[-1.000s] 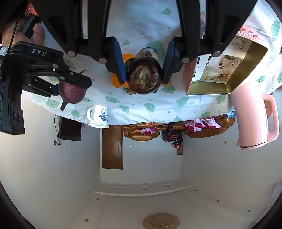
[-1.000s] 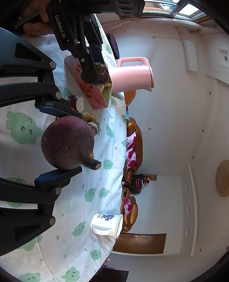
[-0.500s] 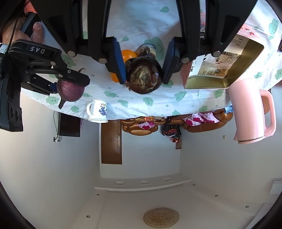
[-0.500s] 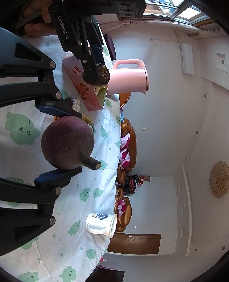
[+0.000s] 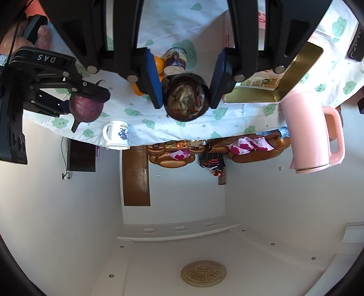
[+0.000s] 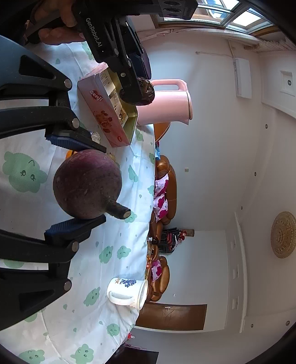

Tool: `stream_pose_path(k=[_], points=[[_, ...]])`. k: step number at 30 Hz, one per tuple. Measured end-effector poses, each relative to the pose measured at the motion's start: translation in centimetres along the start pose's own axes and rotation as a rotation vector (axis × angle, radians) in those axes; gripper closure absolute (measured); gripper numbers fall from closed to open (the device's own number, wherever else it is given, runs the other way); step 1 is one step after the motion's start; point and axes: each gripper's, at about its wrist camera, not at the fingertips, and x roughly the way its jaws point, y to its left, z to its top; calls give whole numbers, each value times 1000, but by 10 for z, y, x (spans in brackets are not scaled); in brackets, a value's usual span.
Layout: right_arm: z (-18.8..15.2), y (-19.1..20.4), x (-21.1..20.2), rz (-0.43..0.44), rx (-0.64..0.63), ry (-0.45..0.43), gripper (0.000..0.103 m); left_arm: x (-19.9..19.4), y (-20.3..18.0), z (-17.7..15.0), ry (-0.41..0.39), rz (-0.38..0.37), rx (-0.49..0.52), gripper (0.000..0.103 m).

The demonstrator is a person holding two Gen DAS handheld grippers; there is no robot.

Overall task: Organize fruits
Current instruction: 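Lift and carry the beet and brown fruit toward the open pink tin box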

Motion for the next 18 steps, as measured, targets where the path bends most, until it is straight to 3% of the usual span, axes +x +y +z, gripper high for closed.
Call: stream_pose_path(k=[18], points=[[59, 25, 23, 111, -56, 11, 49, 9, 39, 8, 61, 99, -40, 60]])
